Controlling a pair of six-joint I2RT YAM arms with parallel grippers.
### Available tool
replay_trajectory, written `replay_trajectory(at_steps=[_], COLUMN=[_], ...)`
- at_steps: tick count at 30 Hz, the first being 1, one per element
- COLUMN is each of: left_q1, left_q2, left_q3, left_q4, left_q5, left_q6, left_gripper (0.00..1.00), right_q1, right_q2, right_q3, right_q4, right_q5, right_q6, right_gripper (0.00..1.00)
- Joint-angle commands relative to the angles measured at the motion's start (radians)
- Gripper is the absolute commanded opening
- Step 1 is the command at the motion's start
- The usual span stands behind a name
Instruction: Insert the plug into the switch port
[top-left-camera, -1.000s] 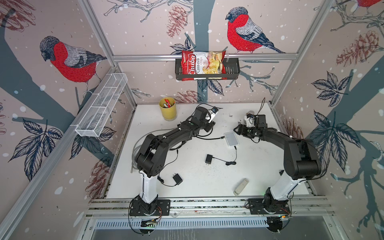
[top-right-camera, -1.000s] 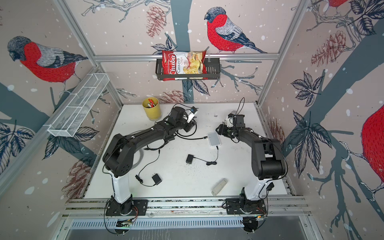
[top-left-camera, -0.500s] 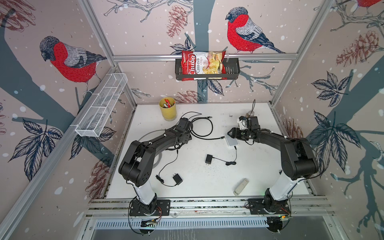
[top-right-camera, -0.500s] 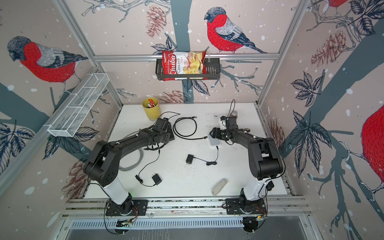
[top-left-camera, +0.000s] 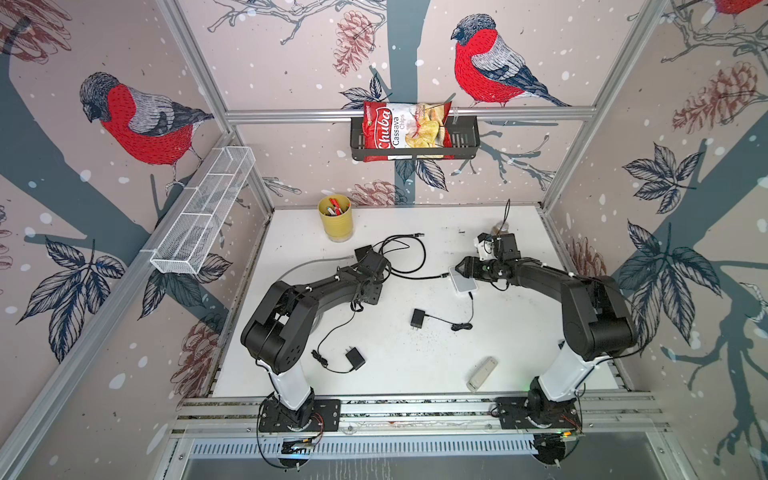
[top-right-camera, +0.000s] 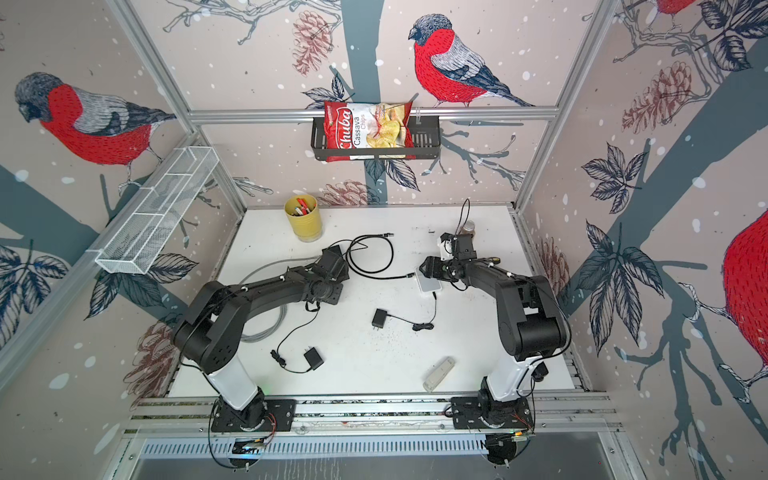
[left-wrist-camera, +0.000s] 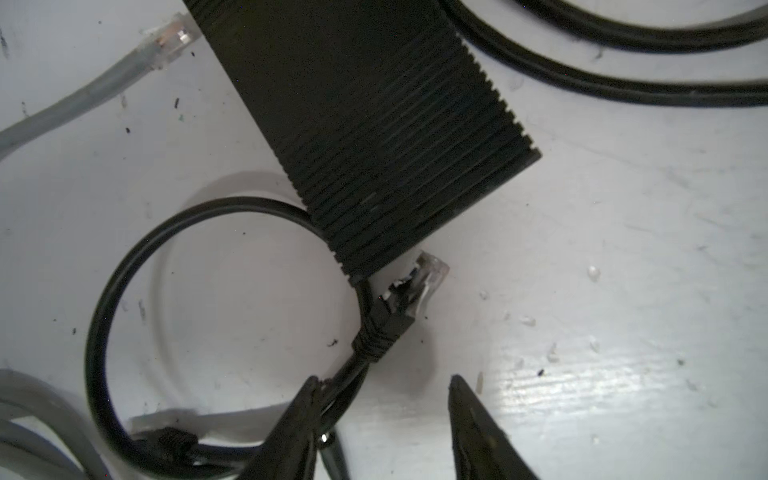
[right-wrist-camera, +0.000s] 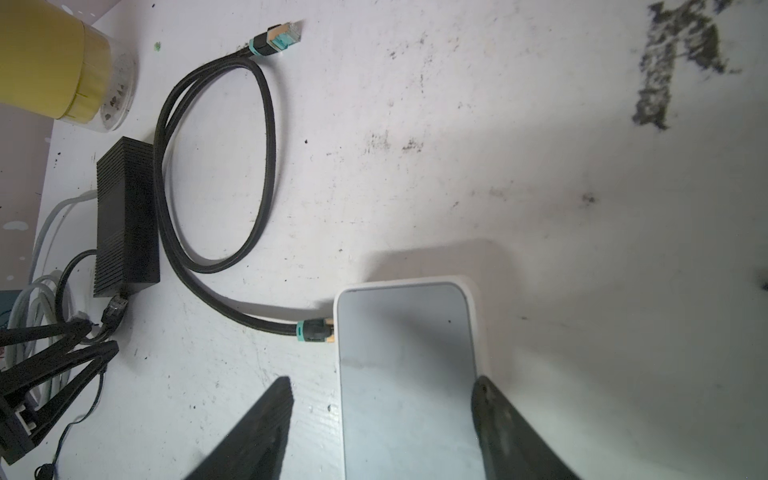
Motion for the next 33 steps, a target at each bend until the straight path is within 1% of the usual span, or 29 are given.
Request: replay_trajectory(at_steps=[1, 4, 7, 12, 14, 18, 22, 25, 27, 28, 30, 33], left_q1=[0.000, 0.000, 0.000, 0.000, 0.000, 0.000, 0.000, -0.005, -0.018, -0.021, -0.027, -0.064], left_q2=[0.011, 0.045, 0.066, 0.029, -0.001, -0.036, -0.069, -0.101, -0.123, -0.127, -0.117, -0.071], left_q3=[-0.022, -0.028, -0.033, -0.021, -0.016, -0.004, -0.003, 0.042, 0.062, 0.077, 0.121, 0.172], left_q4=[0.005, 0.029, 0.048, 0.051, 0.055, 0.044, 0.029, 0.027, 0.045, 0.054, 0.067, 0.084], left_q5=[0.003, 0.014, 0.018, 0.031, 0.043, 0.030, 0.002, 0.012, 0.061, 0.119, 0.252, 0.383], left_q6=[-0.018, -0.029, -0.029, -0.021, -0.017, -0.001, 0.008, 0.035, 0.087, 0.119, 0.179, 0.314], left_gripper=[0.51, 0.50, 0.43, 0.20, 0.15, 0.11, 0.11, 0.11, 0.11, 0.11, 0.10, 0.09], right_q1=[-0.002, -0.001, 0.000, -0.001, -0.001, 0.005, 0.009, 0.011, 0.011, 0.011, 0.012, 0.020], right_q2=[-0.008, -0.010, -0.013, -0.018, -0.017, -0.023, -0.028, -0.031, -0.042, -0.050, -0.067, -0.089], right_q3=[-0.004, -0.005, -0.006, -0.010, -0.006, 0.003, 0.011, 0.012, 0.011, 0.009, 0.005, -0.008], right_q4=[-0.014, -0.014, -0.021, -0.026, -0.027, -0.035, -0.046, -0.044, -0.031, -0.020, 0.020, 0.099], right_q5=[0.012, 0.013, 0.015, 0.022, 0.023, 0.021, 0.021, 0.007, -0.026, -0.051, -0.130, -0.254], right_q6=[-0.006, -0.007, -0.011, -0.013, -0.008, -0.003, -0.005, -0.001, 0.009, 0.017, 0.048, 0.113], right_gripper=[0.69, 0.69, 0.69, 0.69, 0.69, 0.70, 0.70, 0.69, 0.69, 0.69, 0.63, 0.56])
